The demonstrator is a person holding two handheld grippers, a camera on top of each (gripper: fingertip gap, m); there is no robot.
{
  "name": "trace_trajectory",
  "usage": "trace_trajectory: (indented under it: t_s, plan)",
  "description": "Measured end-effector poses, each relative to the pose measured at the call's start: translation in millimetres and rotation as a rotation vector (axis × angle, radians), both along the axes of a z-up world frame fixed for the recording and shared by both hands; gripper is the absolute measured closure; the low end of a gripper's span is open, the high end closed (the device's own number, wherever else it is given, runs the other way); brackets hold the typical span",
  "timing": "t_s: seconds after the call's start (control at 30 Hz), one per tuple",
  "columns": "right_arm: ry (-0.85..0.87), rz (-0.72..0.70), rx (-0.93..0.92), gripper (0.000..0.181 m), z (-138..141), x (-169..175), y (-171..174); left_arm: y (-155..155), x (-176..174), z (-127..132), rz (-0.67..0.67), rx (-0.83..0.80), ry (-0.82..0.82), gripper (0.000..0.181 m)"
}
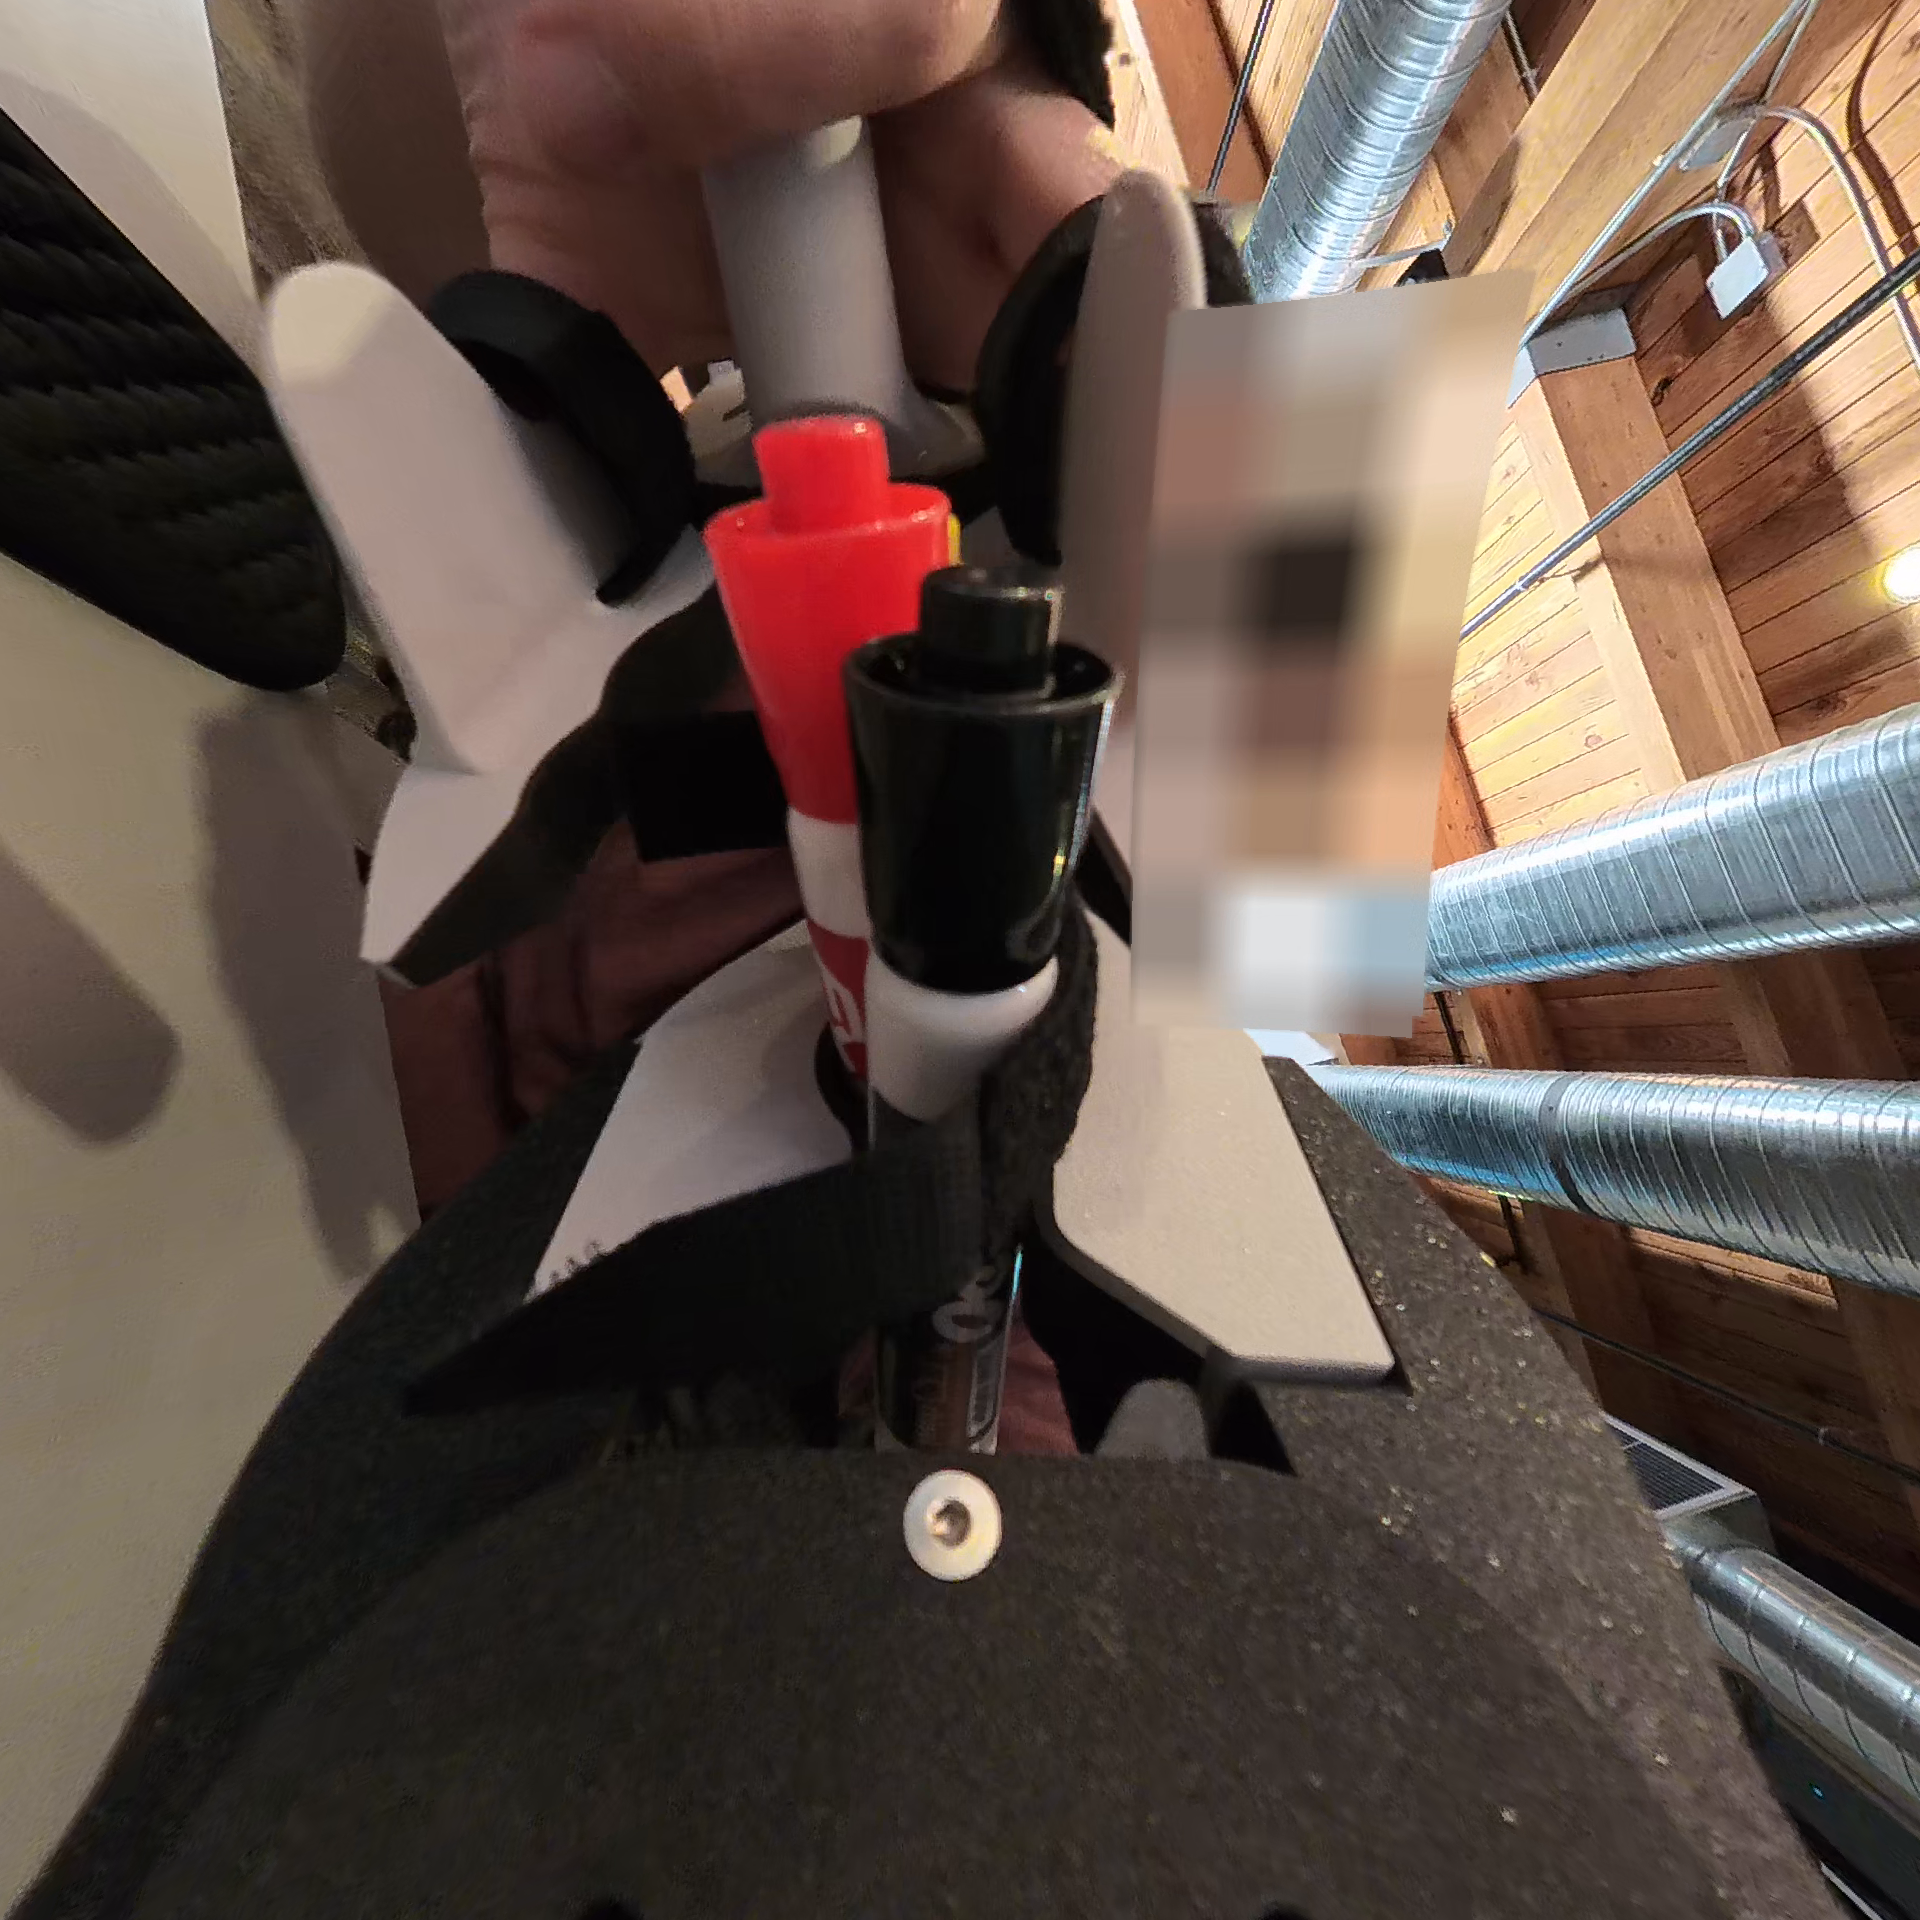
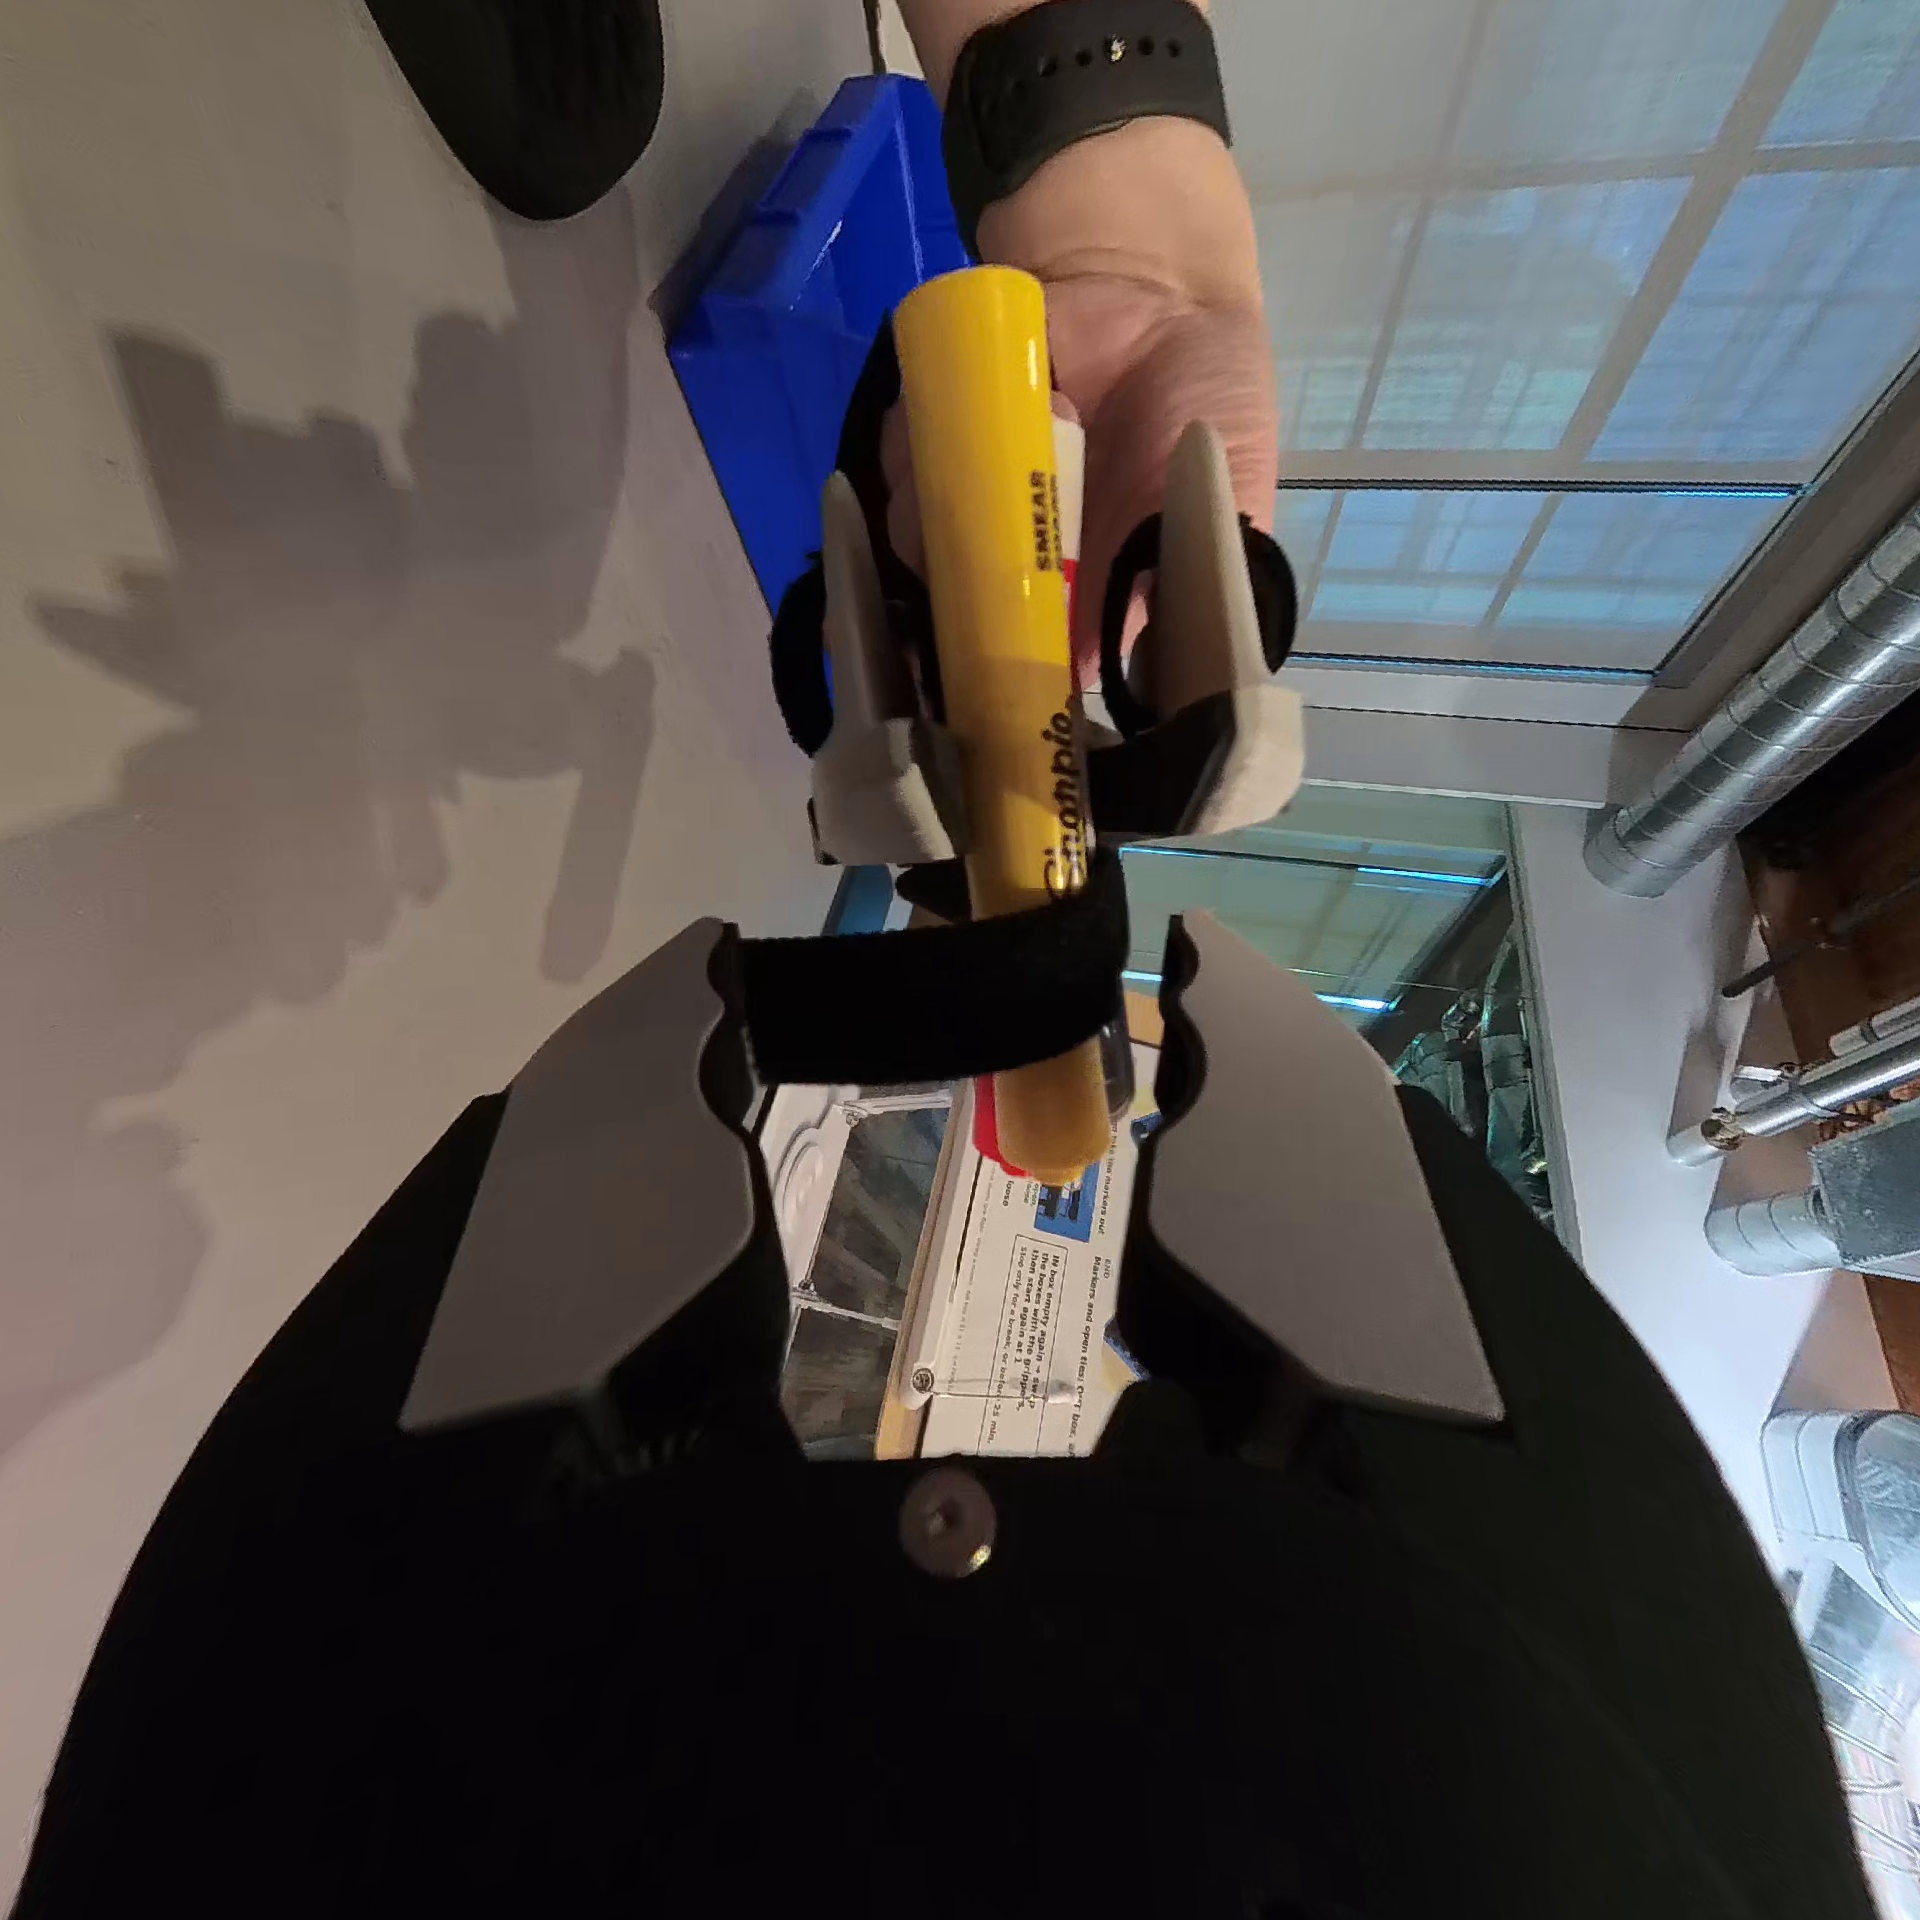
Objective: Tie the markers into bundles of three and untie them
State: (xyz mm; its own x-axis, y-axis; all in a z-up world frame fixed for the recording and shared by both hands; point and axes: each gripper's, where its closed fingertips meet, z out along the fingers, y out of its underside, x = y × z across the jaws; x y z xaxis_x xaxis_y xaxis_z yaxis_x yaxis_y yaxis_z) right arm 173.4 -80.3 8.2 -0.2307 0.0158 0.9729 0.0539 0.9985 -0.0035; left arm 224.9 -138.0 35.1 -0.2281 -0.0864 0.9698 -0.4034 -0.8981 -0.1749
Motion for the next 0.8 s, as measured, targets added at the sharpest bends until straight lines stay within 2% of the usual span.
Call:
trace_trajectory:
  t_s: [0.2,0.33,0.43,0.5,0.57,0.63,0.7,0.8]
  plan:
    - [0.04,-0.013,-0.043,0.1,5,9,1,-1,-3,2,0.002,0.008,0.0,0.152]
    - [0.144,-0.019,-0.249,0.099,14,33,10,-3,-7,6,0.01,0.018,0.007,0.152]
    - [0.157,0.05,-0.652,0.105,11,52,16,-7,-9,10,0.009,0.027,0.006,0.152]
    - [0.046,0.157,-1.057,0.112,4,55,15,-9,-9,11,0.001,0.031,0.009,0.152]
    - [-0.089,0.276,-1.475,0.103,7,51,16,-8,-7,11,-0.004,0.029,0.015,0.152]
    - [-0.181,0.4,-1.774,0.095,15,45,25,-7,-4,12,-0.01,0.028,0.013,0.152]
    - [-0.223,0.489,-1.921,0.085,22,37,33,-6,-1,13,-0.02,0.032,0.01,0.151]
    - [-0.289,0.609,-2.009,0.073,32,29,27,-7,2,16,-0.043,0.04,-0.003,0.152]
